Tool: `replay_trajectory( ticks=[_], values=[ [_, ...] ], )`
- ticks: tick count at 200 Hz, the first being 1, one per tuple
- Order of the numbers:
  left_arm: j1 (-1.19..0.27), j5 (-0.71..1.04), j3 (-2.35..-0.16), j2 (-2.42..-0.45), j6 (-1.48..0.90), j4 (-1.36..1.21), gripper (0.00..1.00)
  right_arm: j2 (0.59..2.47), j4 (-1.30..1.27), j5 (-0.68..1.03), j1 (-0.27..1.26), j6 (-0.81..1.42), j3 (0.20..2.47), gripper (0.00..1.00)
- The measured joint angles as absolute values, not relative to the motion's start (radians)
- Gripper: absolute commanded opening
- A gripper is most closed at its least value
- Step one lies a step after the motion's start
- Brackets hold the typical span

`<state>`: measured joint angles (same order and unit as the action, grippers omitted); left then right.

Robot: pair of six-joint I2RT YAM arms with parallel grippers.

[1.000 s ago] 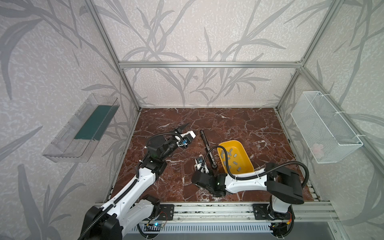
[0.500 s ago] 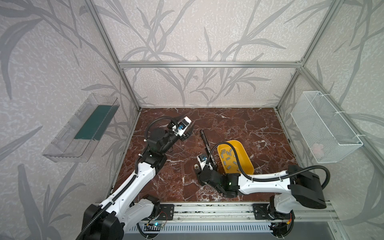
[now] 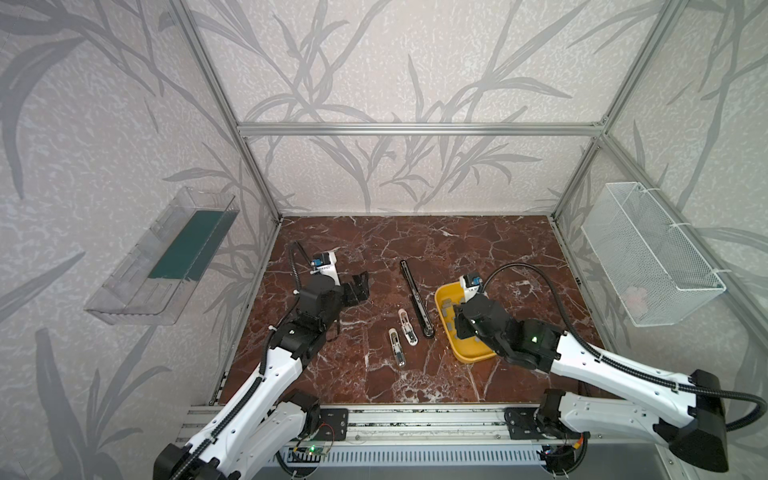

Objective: Load the staples into the stapler
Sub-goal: 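Move the right gripper over the yellow staple tray while the left arm retracts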

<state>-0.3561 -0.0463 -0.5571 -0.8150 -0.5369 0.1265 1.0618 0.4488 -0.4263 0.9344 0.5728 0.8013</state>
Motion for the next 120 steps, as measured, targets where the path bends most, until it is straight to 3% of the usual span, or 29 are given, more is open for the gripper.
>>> replay_trajectory(
  ticks=[29,58,120],
  values=[
    [-0.356,-0.141,-0.468,-0.623,-0.534,0.259,0.98,1.074,0.463,-0.321,0.853,0.583,0.709,0.16],
    [-0.356,-0.215,-0.384,-0.472,-0.524,0.27,0.97,1.16,0.459,-0.273,0.854,0.596,0.698,0.12],
    [-0.356,-0.239,-0.271,-0.349,-0.513,0.322,0.97,1.221,0.481,-0.243,0.854,0.618,0.698,0.07]
  ],
)
